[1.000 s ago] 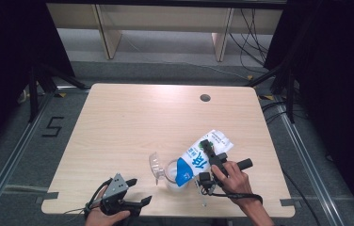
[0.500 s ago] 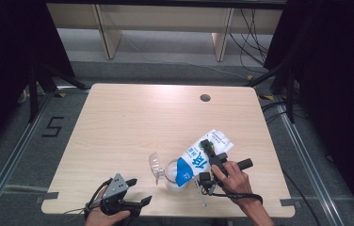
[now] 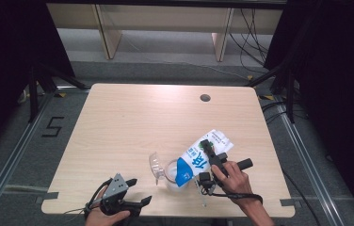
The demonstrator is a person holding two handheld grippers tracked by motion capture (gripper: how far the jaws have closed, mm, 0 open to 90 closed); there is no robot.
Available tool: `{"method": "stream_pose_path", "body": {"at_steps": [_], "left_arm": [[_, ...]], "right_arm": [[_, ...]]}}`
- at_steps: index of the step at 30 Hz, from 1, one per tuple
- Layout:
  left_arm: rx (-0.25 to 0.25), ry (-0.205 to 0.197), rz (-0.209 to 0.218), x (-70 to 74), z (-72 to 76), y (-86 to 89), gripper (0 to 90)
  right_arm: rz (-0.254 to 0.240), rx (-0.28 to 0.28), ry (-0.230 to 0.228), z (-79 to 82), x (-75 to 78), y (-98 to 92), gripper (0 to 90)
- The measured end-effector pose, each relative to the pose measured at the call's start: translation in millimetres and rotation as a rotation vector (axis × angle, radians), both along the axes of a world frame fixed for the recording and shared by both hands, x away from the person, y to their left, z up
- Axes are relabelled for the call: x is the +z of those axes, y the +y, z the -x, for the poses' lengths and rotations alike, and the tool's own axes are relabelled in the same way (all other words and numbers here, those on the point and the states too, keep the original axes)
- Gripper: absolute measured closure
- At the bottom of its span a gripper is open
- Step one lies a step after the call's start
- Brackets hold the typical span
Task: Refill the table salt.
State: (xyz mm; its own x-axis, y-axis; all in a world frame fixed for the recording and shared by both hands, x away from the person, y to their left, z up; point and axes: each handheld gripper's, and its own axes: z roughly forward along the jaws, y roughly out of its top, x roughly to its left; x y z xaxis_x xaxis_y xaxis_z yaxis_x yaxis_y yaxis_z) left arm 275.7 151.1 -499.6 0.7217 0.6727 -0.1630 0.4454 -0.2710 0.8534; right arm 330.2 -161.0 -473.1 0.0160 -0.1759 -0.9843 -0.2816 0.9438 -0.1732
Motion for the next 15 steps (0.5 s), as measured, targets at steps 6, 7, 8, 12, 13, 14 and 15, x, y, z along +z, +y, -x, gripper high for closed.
{"method": "stream_pose_path", "body": {"at_steps": [6,7,8,12,13,14,15], "left_arm": [[0.0,0.0,0.0,0.0,0.0,0.0,18.0],[0.0,0.0,0.001,0.0,0.0,0.0,17.9],[0.0,0.0,0.0,0.0,-0.1,0.0,18.0],[0.0,0.0,0.0,-0.1,-0.1,0.0,17.9],[0.0,0.001,0.001,-0.1,-0.1,-0.1,18.0],[0.0,0.0,0.001,-0.1,-0.1,0.0,18.0],[0.0,0.001,0.001,-0.1,0.0,0.0,17.9]], "right_arm": [[0.015,0.005,-0.009,0.2,1.6,0.5,73.3],[0.016,0.007,-0.011,0.1,1.7,0.6,73.3],[0.025,0.016,-0.019,-0.4,2.8,1.0,73.3],[-0.001,0.001,-0.002,-0.1,0.4,-0.2,73.6],[0.006,0.007,-0.011,-0.5,1.2,0.0,73.6],[0.01,0.008,-0.011,-0.6,1.5,0.1,73.6],[0.001,0.0,-0.001,-0.1,0.5,-0.3,73.7]]}}
